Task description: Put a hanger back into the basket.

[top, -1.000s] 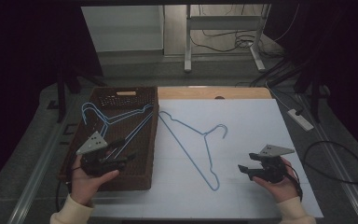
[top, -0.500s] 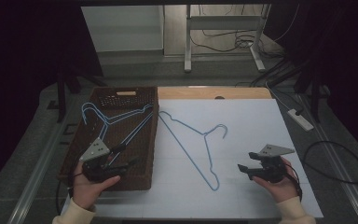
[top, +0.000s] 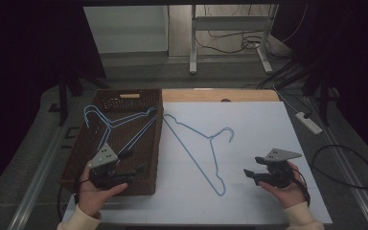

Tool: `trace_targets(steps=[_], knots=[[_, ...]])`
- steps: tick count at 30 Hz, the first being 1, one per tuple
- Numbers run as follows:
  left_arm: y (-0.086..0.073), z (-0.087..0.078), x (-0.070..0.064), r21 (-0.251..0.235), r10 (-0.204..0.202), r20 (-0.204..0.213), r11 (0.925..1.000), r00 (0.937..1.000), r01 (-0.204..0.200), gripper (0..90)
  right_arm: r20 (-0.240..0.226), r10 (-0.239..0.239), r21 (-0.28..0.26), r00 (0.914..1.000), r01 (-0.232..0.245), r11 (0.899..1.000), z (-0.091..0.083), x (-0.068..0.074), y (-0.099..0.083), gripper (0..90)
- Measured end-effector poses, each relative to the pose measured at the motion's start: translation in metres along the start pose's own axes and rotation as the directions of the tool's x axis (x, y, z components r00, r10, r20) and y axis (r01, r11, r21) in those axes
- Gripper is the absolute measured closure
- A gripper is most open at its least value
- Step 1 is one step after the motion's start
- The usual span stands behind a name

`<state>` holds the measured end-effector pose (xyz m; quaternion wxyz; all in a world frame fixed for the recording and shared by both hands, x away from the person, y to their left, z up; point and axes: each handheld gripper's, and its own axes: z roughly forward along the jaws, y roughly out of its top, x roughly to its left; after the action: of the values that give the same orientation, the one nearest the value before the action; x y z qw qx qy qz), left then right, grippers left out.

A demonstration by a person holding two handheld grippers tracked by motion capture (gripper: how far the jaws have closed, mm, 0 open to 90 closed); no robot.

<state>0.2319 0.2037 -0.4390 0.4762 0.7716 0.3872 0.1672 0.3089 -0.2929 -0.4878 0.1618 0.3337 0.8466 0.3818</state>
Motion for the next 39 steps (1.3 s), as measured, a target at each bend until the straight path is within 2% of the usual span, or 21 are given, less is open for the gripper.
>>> trace_targets(steps=[13,18,24,27,29,30,31,32,34,35,37,38,39], knots=[[-0.001,0.003,-0.002,0.012,0.005,0.009,0.9999,0.9999,-0.005,32.6,0.003,-0.017,0.018,0.9999,0.016,1.0,0.004,0.002,0.003,32.0],[0.0,0.002,-0.003,0.011,0.008,0.011,0.9999,0.9999,-0.008,32.6,0.011,-0.051,0.042,0.9986,0.051,0.998,0.012,0.006,0.013,32.7],[0.0,0.002,-0.003,0.011,0.009,0.014,0.9999,0.9999,-0.009,32.7,-0.005,-0.073,0.074,0.9973,0.074,0.995,0.026,0.012,0.025,37.1],[0.0,0.002,-0.003,0.01,0.007,0.015,0.9999,0.9999,-0.007,32.7,-0.017,-0.082,0.094,0.9965,0.083,0.992,0.034,0.012,0.033,43.3],[0.0,0.002,-0.003,0.01,0.007,0.016,0.9999,0.9999,-0.007,32.7,-0.017,-0.081,0.095,0.9966,0.082,0.992,0.035,0.012,0.035,44.0],[0.0,0.002,-0.003,0.01,0.009,0.016,0.9999,0.9998,-0.009,32.7,-0.027,-0.069,0.103,0.9972,0.072,0.992,0.04,0.01,0.041,50.6],[0.0,0.002,-0.003,0.009,0.009,0.017,0.9999,0.9998,-0.009,32.7,-0.027,-0.069,0.103,0.9972,0.072,0.992,0.04,0.01,0.041,50.6],[0.0,0.002,-0.004,0.01,0.01,0.017,0.9999,0.9998,-0.01,32.7,-0.04,-0.061,0.113,0.9973,0.065,0.991,0.044,0.01,0.046,55.6],[0.0,0.002,-0.004,0.01,0.01,0.018,0.9999,0.9998,-0.011,32.7,-0.042,-0.059,0.116,0.9974,0.064,0.991,0.047,0.009,0.049,58.8],[0.0,0.002,-0.004,0.012,0.011,0.018,0.9999,0.9998,-0.012,32.7,-0.048,-0.054,0.118,0.9973,0.06,0.991,0.053,0.009,0.054,66.3],[0.0,0.003,-0.004,0.013,0.011,0.02,0.9999,0.9997,-0.011,32.7,-0.053,-0.051,0.116,0.9973,0.057,0.992,0.055,0.009,0.055,69.1],[0.0,0.003,-0.004,0.014,0.012,0.02,0.9998,0.9997,-0.012,32.8,-0.064,-0.043,0.131,0.997,0.051,0.99,0.063,0.009,0.061,80.3],[0.0,0.003,-0.004,0.014,0.012,0.02,0.9998,0.9997,-0.012,32.8,-0.064,-0.043,0.131,0.997,0.051,0.99,0.063,0.009,0.061,80.3]])
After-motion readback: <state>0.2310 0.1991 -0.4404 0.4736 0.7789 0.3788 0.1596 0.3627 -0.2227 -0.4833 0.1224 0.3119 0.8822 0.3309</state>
